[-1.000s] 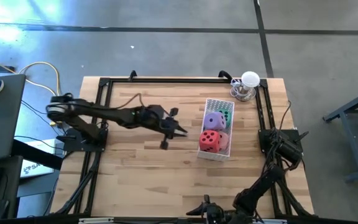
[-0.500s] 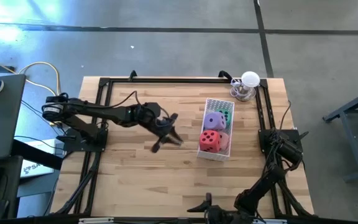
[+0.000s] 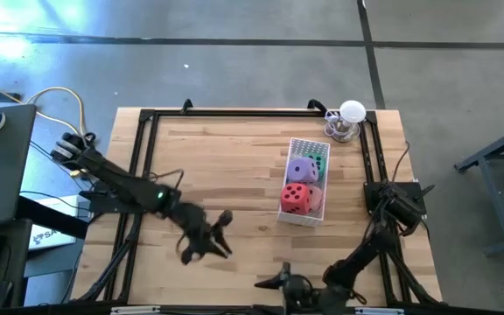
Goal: Pick & Place Dice
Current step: Put the light blue die into the white bin
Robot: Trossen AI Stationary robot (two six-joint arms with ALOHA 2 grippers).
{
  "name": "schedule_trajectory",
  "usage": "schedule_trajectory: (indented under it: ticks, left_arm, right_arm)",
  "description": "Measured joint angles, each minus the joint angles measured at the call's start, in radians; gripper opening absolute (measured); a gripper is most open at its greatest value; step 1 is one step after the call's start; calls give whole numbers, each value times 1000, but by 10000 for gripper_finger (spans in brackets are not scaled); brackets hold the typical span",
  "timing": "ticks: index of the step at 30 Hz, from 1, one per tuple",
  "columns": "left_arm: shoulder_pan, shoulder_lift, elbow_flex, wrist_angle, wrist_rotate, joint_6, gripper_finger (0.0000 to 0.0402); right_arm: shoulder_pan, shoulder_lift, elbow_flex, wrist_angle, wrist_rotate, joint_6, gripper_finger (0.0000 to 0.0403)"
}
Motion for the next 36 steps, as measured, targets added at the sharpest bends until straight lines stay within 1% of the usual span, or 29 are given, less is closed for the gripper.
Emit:
schedule_trajectory:
  ticks: [2,3,6,8,10,13,15,18,21,27,31,33,36]
  left_arm:
    - [-66,0,0,8,-123,4,49]
    - [-96,0,0,17,-202,6,49]
    - [-169,2,0,37,-429,7,49]
    - [-192,8,0,36,-512,6,49]
    - [-210,19,0,37,-528,-4,49]
    - [-231,39,0,63,-541,-23,49]
    - [-244,55,0,92,-566,-39,49]
    - [-253,71,0,119,-630,-47,49]
    - [-253,82,0,125,-672,-55,49]
    - [-254,97,1,132,-683,-63,49]
    - [-262,97,2,138,-711,-84,49]
    - [-276,98,2,134,-759,-85,49]
    - [-301,98,2,132,-818,-81,49]
  right_arm:
    - [-29,0,0,9,-92,57,254]
    - [-44,0,0,7,-133,91,254]
    - [-94,0,0,-4,-212,167,254]
    - [-127,0,0,-38,-258,190,254]
    - [-154,0,-1,-47,-264,175,254]
    - [-178,0,0,-25,-244,104,254]
    - [-190,0,0,-22,-232,70,254]
    - [-207,0,0,-17,-231,57,254]
    - [-221,0,0,-15,-232,40,254]
    - [-233,0,-1,7,-229,-13,254]
    - [-229,0,-1,31,-166,-60,254]
    - [-230,0,-1,31,-126,-69,254]
    - [-228,-2,-1,28,-118,-64,254]
